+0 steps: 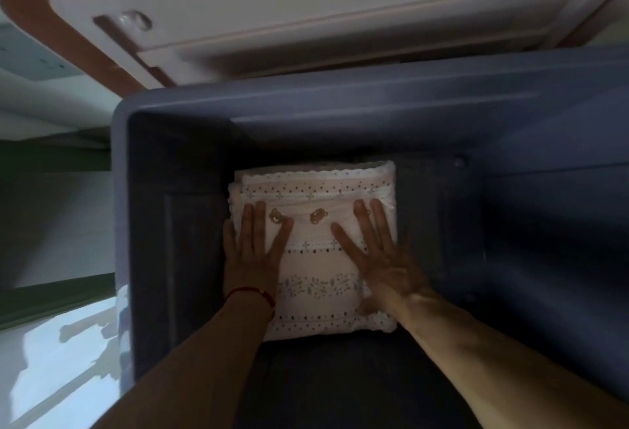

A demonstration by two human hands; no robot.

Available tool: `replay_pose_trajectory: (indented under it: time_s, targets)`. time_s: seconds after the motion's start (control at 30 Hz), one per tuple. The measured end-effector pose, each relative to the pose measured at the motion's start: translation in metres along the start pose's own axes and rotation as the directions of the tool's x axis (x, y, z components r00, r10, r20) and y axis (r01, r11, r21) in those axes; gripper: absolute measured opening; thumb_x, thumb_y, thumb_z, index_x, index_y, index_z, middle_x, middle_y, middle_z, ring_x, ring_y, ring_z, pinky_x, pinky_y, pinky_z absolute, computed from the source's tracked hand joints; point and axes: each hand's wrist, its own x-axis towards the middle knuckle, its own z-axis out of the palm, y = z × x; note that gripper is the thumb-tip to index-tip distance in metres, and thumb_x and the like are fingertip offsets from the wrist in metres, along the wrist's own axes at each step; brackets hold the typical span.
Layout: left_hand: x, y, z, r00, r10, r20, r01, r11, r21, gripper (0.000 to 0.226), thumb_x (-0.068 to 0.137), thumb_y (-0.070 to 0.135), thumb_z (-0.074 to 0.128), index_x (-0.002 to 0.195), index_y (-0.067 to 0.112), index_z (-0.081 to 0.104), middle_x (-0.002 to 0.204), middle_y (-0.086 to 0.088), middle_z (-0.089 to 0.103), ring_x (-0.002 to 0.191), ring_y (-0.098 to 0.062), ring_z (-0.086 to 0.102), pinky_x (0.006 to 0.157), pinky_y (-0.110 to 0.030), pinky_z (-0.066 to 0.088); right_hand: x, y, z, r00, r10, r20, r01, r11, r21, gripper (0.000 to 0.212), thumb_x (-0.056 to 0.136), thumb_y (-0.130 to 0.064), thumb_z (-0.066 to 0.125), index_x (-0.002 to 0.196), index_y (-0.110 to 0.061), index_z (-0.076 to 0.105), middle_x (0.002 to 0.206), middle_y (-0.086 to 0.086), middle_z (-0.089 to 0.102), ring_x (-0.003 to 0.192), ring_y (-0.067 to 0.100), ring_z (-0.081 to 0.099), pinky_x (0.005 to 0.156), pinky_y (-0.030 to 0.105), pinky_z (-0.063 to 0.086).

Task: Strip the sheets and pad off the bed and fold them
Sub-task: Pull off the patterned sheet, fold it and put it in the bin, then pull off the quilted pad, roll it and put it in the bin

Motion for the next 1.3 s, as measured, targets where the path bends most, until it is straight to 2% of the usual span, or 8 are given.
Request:
replay_pose_trajectory:
  time_s: [0.17,0.33,0.53,0.67,0.8,0.97,1.13,1.3]
  targets:
    - [-0.003,0.001,-0.004,1.000,0.002,-0.007,-0.003,1.000,-0.012,0.127,0.089,0.033,0.069,0.143,0.019,-0.045,0.143,-0.032,-0.049,0.139,-0.049,-0.038,0.117,-0.068,-0.009,-0.001,-0.004,-0.004,0.999,0.036,-0.025,-0.035,0.998,0.055,0.135,0.084,-0.021,0.079,0.148,-0.040,-0.038,0.142,0.006,-0.061,0.135,0.034,-0.053,0.111,0.063,0.036]
    - [-0.045,0.000,-0.054,0.986,0.072,0.148,-0.072,0.997,-0.005,0.093,0.100,0.026,0.050,0.154,0.024,-0.025,0.156,-0.016,-0.041,0.151,-0.041,-0.020,0.119,-0.066,0.000,-0.045,-0.009,-0.027,0.998,0.015,-0.060,-0.004,0.982,0.187,0.110,0.097,-0.018,0.064,0.153,-0.044,-0.027,0.152,-0.004,-0.052,0.147,0.032,-0.036,0.121,0.062,0.021]
    - [-0.155,0.004,-0.171,0.991,0.009,-0.132,-0.076,0.853,-0.516,0.069,0.093,0.019,0.049,0.155,0.033,0.022,0.168,-0.002,0.006,0.151,-0.025,0.016,0.121,-0.045,0.025,-0.168,-0.014,-0.111,0.924,0.121,-0.364,0.026,0.927,0.373,0.085,0.100,-0.022,0.054,0.160,-0.039,-0.003,0.170,-0.001,-0.008,0.156,0.024,0.005,0.118,0.041,0.036]
    - [-0.264,-0.021,-0.293,0.942,0.038,-0.334,-0.247,0.751,-0.613,0.060,0.091,0.028,0.055,0.147,0.037,0.035,0.167,0.005,0.005,0.150,-0.020,0.016,0.121,-0.036,0.023,-0.291,-0.008,-0.195,0.793,0.328,-0.513,0.025,0.824,0.566,0.082,0.085,-0.015,0.067,0.155,-0.029,0.028,0.160,0.004,0.036,0.141,0.024,0.045,0.107,0.040,0.050]
    - [-0.364,-0.042,-0.397,0.872,0.024,-0.489,-0.382,0.659,-0.648,0.055,0.084,0.028,0.062,0.139,0.029,0.054,0.157,-0.002,0.037,0.145,-0.026,0.031,0.119,-0.035,0.027,-0.423,0.015,-0.275,0.654,0.538,-0.532,-0.031,0.721,0.692,0.100,0.072,-0.012,0.068,0.153,-0.050,0.022,0.144,0.000,0.053,0.128,0.017,0.051,0.110,0.010,0.026]
    - [-0.469,-0.035,-0.509,0.723,0.125,-0.680,-0.632,0.517,-0.577,0.036,0.081,0.031,0.062,0.117,0.028,0.066,0.121,0.007,0.062,0.116,-0.020,0.051,0.102,-0.027,0.039,-0.593,0.006,-0.370,0.467,0.723,-0.509,0.025,0.564,0.825,0.058,0.087,-0.008,0.062,0.134,-0.036,0.044,0.132,-0.009,0.055,0.126,0.020,0.059,0.104,0.017,0.037]
    - [-0.576,0.031,-0.607,0.460,0.400,-0.793,-0.887,0.248,-0.389,0.068,0.066,0.058,0.035,0.118,0.027,0.066,0.116,0.018,0.056,0.110,-0.007,0.045,0.092,0.001,0.022,-0.746,-0.018,-0.409,0.112,0.891,-0.441,0.182,0.418,0.890,0.044,0.091,-0.002,0.064,0.119,-0.036,0.061,0.118,-0.025,0.065,0.109,-0.006,0.061,0.090,0.015,0.050]
    - [-0.644,0.089,-0.652,0.202,0.545,-0.814,-0.979,0.130,-0.157,0.030,0.085,0.030,0.063,0.114,0.036,0.061,0.111,0.023,0.055,0.113,-0.006,0.047,0.090,0.001,0.022,-0.835,-0.021,-0.389,-0.187,0.934,-0.304,0.374,0.354,0.857,0.036,0.090,0.001,0.068,0.106,-0.031,0.069,0.103,-0.029,0.070,0.096,-0.001,0.068,0.076,0.004,0.049]
